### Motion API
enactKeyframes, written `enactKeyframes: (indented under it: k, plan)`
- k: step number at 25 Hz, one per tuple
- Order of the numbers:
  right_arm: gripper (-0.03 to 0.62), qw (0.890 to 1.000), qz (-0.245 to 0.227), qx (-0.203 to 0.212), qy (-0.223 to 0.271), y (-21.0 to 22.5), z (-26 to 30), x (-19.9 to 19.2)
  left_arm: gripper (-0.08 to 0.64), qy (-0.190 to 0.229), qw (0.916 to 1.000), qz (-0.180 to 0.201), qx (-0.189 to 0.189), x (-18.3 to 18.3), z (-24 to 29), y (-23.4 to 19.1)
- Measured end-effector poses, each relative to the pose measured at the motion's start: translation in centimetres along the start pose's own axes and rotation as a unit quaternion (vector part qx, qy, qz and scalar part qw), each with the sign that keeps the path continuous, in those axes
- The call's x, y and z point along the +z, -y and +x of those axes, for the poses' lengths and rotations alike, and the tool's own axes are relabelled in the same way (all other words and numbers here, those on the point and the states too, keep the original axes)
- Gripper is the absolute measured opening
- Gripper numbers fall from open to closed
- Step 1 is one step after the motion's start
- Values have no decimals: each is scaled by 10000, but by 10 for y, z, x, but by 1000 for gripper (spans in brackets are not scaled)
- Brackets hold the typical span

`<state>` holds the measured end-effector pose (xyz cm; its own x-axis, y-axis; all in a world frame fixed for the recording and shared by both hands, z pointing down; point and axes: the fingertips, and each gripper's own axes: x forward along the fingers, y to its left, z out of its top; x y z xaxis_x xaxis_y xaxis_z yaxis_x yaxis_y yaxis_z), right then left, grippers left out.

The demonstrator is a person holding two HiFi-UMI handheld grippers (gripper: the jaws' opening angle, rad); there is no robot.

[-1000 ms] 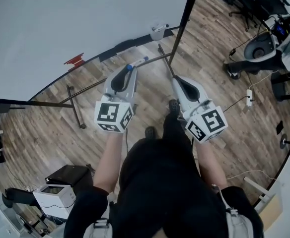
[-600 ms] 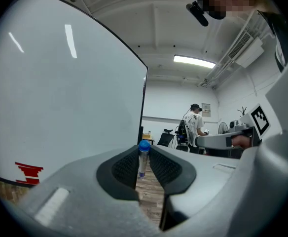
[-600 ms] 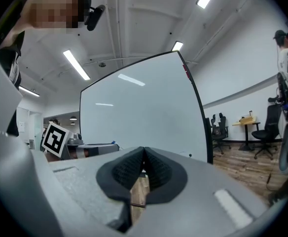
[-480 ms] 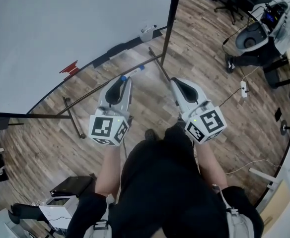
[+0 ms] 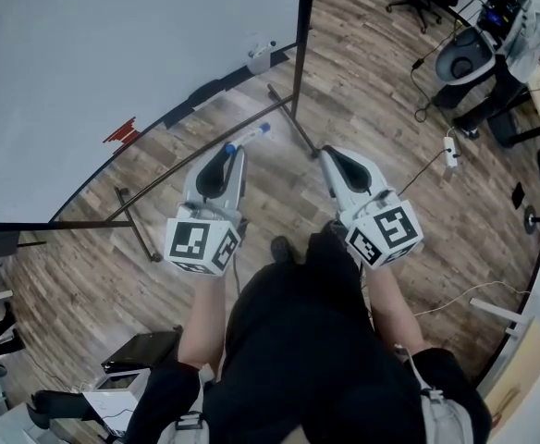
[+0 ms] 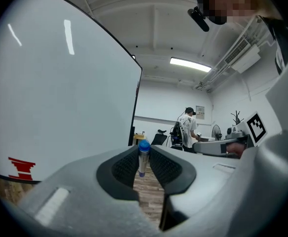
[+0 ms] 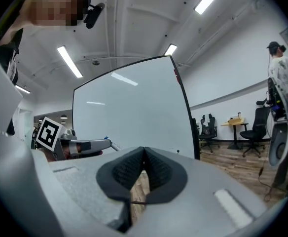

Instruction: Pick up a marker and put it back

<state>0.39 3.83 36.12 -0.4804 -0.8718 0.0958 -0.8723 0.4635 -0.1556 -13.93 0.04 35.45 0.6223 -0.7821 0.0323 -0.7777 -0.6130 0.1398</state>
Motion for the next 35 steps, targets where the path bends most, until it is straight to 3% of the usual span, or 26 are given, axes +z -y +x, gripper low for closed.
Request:
enactKeyframes:
  k: [12,21,35]
  plan:
    - [2,9998,127,-119,-93,8,-1,-9,75,-70,9999,67,-56,-4,23,-2]
    - [2,9996,238,64,-107,45,43,-5,75,-101,9996,230,134,1,74,-22]
    - [2,9976,267,637,-26,127,129,33,75,-239,9946,542,854,11,176,-68]
